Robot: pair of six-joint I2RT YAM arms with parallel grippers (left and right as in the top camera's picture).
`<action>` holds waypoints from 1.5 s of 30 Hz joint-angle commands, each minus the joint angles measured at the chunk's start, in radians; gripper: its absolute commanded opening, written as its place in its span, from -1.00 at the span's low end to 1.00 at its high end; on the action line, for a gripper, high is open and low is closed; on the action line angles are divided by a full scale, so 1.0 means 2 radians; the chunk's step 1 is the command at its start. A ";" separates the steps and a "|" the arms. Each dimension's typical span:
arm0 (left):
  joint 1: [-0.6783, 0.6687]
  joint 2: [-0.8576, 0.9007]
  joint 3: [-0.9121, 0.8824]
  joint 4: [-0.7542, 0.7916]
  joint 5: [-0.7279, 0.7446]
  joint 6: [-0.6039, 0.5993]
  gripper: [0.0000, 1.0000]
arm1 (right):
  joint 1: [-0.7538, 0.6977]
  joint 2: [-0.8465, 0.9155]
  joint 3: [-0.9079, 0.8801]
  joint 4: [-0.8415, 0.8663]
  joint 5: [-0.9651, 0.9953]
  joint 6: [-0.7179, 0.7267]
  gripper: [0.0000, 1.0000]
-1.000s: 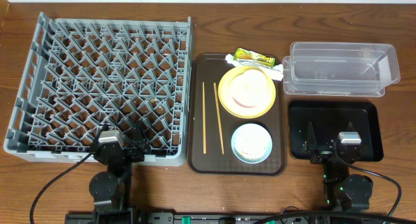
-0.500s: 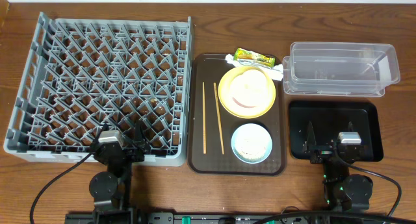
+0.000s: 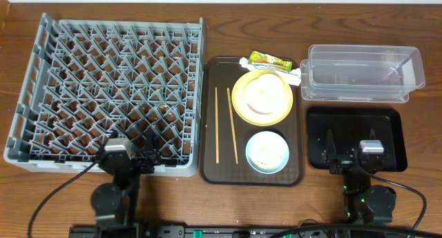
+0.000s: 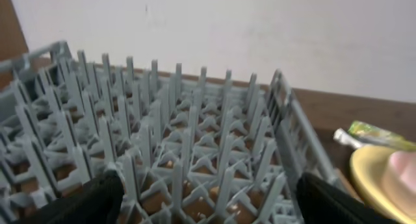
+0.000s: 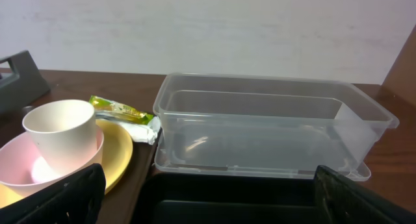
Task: Sort waste into correct bins and load items into the dishwasher
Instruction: 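Move the left gripper over the tray toward the chopsticks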
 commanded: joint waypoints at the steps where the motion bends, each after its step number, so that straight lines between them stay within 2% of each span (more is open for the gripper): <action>1: -0.002 0.034 0.110 -0.026 0.013 -0.004 0.76 | 0.000 -0.002 -0.001 -0.002 -0.002 0.004 0.98; 7: -0.002 0.189 0.318 -0.154 0.025 -0.001 0.76 | 0.000 -0.002 -0.001 -0.002 -0.002 0.004 0.99; 15: -0.002 0.516 0.677 -0.494 0.064 -0.002 0.76 | 0.000 -0.002 -0.001 -0.002 -0.002 0.004 0.99; 17: -0.002 0.598 0.747 -0.517 0.069 -0.012 0.76 | 0.000 -0.002 -0.001 -0.002 -0.002 0.004 0.98; 18: -0.002 0.639 0.769 -0.523 0.115 -0.044 0.76 | 0.000 -0.002 -0.001 -0.002 -0.002 0.004 0.99; 22: -0.002 0.685 0.770 -0.525 0.225 -0.054 0.71 | 0.000 -0.002 -0.001 -0.002 -0.002 0.004 0.99; 24: -0.006 0.704 0.770 -0.540 0.235 -0.079 0.25 | 0.000 -0.002 -0.001 -0.002 -0.002 0.004 0.99; 26: -0.018 0.715 0.769 -0.556 0.208 -0.092 0.01 | 0.000 -0.002 -0.001 -0.002 -0.002 0.004 0.98; 27: -0.038 0.722 0.766 -0.570 0.159 -0.108 -0.06 | 0.000 -0.002 -0.001 -0.002 -0.002 0.004 0.99; 30: -0.123 0.724 0.723 -0.567 0.042 -0.154 0.00 | 0.000 -0.002 -0.001 -0.002 -0.002 0.004 0.99; 34: -0.192 0.729 0.673 -0.529 -0.029 -0.196 0.04 | 0.000 -0.002 -0.001 -0.002 -0.002 0.004 0.99; 39: -0.251 0.739 0.599 -0.433 -0.043 -0.210 0.05 | 0.000 -0.002 -0.001 -0.002 -0.002 0.005 0.98; 43: -0.273 0.751 0.566 -0.379 -0.043 -0.210 0.04 | 0.000 -0.002 -0.001 -0.002 -0.002 0.004 0.98; 45: -0.277 0.759 0.563 -0.364 -0.043 -0.210 -0.02 | 0.000 -0.002 -0.001 -0.002 -0.002 0.004 0.99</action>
